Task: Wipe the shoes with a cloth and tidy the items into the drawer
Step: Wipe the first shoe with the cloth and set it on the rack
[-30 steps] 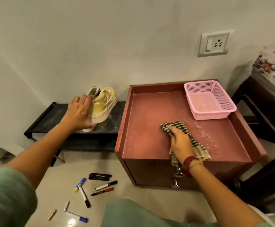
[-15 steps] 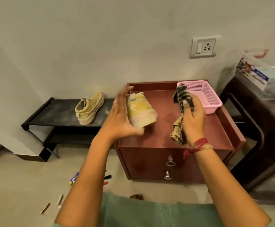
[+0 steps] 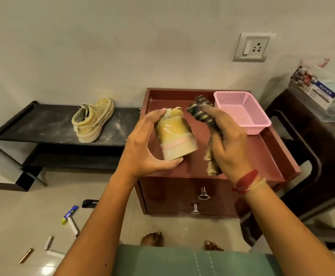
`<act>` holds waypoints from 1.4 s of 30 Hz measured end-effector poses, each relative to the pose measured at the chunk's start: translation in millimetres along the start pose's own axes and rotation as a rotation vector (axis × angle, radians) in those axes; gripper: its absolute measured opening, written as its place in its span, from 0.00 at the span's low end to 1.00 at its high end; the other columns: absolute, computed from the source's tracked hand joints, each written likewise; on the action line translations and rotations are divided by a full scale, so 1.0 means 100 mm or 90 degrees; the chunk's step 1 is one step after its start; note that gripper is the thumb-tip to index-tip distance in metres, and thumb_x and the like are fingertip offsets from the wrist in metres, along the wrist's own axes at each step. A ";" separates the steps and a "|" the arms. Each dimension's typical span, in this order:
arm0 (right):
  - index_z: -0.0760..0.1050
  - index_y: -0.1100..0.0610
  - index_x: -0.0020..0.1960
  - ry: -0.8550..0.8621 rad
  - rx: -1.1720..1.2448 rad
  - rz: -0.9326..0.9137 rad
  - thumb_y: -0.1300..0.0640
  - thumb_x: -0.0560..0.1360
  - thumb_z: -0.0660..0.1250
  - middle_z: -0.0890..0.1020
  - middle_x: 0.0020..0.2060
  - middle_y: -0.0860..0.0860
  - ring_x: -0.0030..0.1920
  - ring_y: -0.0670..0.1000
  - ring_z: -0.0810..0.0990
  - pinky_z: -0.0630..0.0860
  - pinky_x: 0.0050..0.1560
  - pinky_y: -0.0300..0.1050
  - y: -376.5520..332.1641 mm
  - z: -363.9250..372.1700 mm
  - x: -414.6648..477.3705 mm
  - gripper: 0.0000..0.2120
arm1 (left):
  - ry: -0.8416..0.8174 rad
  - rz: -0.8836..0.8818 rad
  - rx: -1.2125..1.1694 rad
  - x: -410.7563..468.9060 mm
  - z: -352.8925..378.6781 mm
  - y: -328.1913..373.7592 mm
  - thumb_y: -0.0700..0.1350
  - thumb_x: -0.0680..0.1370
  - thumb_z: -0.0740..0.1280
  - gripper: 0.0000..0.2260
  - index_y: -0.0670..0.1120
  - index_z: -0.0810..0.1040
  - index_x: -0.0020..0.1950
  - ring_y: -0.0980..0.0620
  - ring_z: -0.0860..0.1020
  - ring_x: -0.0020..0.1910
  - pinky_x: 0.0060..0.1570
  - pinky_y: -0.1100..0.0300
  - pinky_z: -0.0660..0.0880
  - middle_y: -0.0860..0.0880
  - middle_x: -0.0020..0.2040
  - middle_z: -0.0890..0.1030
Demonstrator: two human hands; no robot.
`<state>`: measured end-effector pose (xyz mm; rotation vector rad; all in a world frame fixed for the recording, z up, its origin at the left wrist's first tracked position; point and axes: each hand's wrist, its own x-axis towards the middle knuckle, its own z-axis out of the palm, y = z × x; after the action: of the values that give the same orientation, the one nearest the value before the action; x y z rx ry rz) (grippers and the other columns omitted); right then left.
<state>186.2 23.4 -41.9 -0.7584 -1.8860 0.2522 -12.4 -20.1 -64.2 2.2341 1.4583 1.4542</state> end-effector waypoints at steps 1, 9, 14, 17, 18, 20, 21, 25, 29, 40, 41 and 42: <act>0.74 0.62 0.62 -0.061 -0.037 -0.066 0.68 0.75 0.55 0.77 0.59 0.53 0.61 0.49 0.74 0.68 0.66 0.49 -0.08 0.01 -0.01 0.18 | -0.004 0.005 0.001 0.00 -0.01 0.00 0.55 0.62 0.79 0.44 0.40 0.65 0.71 0.54 0.70 0.67 0.65 0.54 0.71 0.50 0.67 0.70; 0.76 0.61 0.60 -0.188 -0.158 -0.107 0.66 0.75 0.55 0.77 0.62 0.57 0.63 0.56 0.75 0.69 0.65 0.55 -0.04 0.11 -0.02 0.18 | 0.052 -0.003 -0.029 -0.04 0.00 -0.03 0.59 0.58 0.79 0.46 0.47 0.59 0.69 0.54 0.72 0.66 0.66 0.33 0.62 0.72 0.65 0.63; 0.78 0.62 0.58 -0.271 -0.167 -0.250 0.65 0.75 0.57 0.78 0.60 0.59 0.61 0.57 0.76 0.69 0.66 0.55 -0.28 0.23 -0.18 0.16 | 0.050 -0.009 -0.029 -0.04 -0.02 -0.03 0.63 0.58 0.74 0.48 0.55 0.54 0.72 0.55 0.72 0.67 0.69 0.29 0.50 0.74 0.67 0.60; 0.78 0.59 0.59 -0.213 -0.099 -0.101 0.63 0.74 0.55 0.77 0.62 0.57 0.63 0.56 0.75 0.73 0.61 0.58 -0.17 0.19 0.01 0.19 | 0.048 -0.016 -0.050 -0.05 0.00 -0.01 0.60 0.58 0.77 0.51 0.60 0.51 0.73 0.61 0.69 0.68 0.66 0.30 0.59 0.74 0.70 0.56; 0.77 0.59 0.60 -0.185 -0.082 -0.049 0.64 0.73 0.54 0.76 0.62 0.56 0.63 0.55 0.75 0.72 0.62 0.58 -0.14 0.17 0.06 0.20 | 0.050 -0.027 -0.056 -0.05 0.00 -0.01 0.60 0.57 0.78 0.52 0.55 0.52 0.73 0.63 0.68 0.68 0.66 0.30 0.61 0.73 0.70 0.55; 0.77 0.59 0.61 -0.224 -0.095 -0.064 0.65 0.73 0.54 0.75 0.64 0.56 0.65 0.55 0.73 0.67 0.68 0.55 -0.17 0.18 0.03 0.20 | 0.048 -0.031 -0.062 -0.08 0.00 -0.03 0.60 0.57 0.79 0.52 0.51 0.54 0.73 0.64 0.66 0.69 0.66 0.31 0.61 0.72 0.71 0.55; 0.77 0.58 0.61 -0.259 -0.101 -0.108 0.65 0.74 0.54 0.75 0.65 0.56 0.66 0.54 0.72 0.64 0.70 0.52 -0.18 0.20 -0.01 0.20 | 0.047 -0.025 -0.060 -0.09 -0.01 -0.04 0.60 0.58 0.79 0.52 0.50 0.54 0.73 0.63 0.66 0.69 0.65 0.31 0.61 0.71 0.71 0.55; 0.76 0.55 0.62 -0.211 -0.095 -0.026 0.66 0.72 0.55 0.76 0.64 0.54 0.64 0.54 0.74 0.71 0.64 0.53 -0.13 0.16 0.10 0.22 | 0.046 -0.029 -0.053 -0.09 0.00 0.00 0.60 0.57 0.79 0.52 0.50 0.54 0.73 0.65 0.65 0.69 0.66 0.31 0.61 0.72 0.71 0.54; 0.79 0.58 0.57 -0.261 -0.184 -0.199 0.62 0.74 0.58 0.77 0.61 0.58 0.63 0.58 0.75 0.67 0.67 0.51 -0.30 0.21 -0.04 0.16 | 0.037 -0.017 -0.057 -0.07 0.01 0.01 0.57 0.59 0.78 0.52 0.51 0.52 0.74 0.67 0.63 0.70 0.66 0.30 0.60 0.73 0.71 0.54; 0.77 0.53 0.61 -0.209 -0.089 -0.004 0.63 0.71 0.53 0.77 0.62 0.54 0.62 0.54 0.75 0.73 0.62 0.49 -0.10 0.14 0.13 0.23 | 0.028 0.030 0.005 -0.05 0.02 0.04 0.61 0.59 0.76 0.55 0.63 0.44 0.75 0.58 0.70 0.68 0.70 0.32 0.53 0.74 0.70 0.54; 0.77 0.53 0.62 -0.181 -0.079 0.022 0.64 0.71 0.53 0.78 0.60 0.54 0.61 0.53 0.76 0.73 0.61 0.50 -0.07 0.13 0.15 0.24 | 0.017 0.021 0.020 -0.06 0.03 0.03 0.63 0.58 0.76 0.53 0.56 0.48 0.75 0.55 0.72 0.67 0.73 0.37 0.48 0.74 0.69 0.55; 0.77 0.53 0.62 -0.174 -0.076 0.023 0.64 0.71 0.53 0.78 0.60 0.54 0.61 0.52 0.76 0.73 0.60 0.49 -0.08 0.12 0.14 0.24 | 0.010 0.017 0.028 -0.08 0.03 0.02 0.64 0.58 0.76 0.52 0.52 0.53 0.74 0.55 0.73 0.66 0.74 0.43 0.43 0.74 0.69 0.56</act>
<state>168.7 27.6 -32.5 -0.8746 -2.1621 0.2797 -9.8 -26.4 -69.7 2.2808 1.4853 1.4646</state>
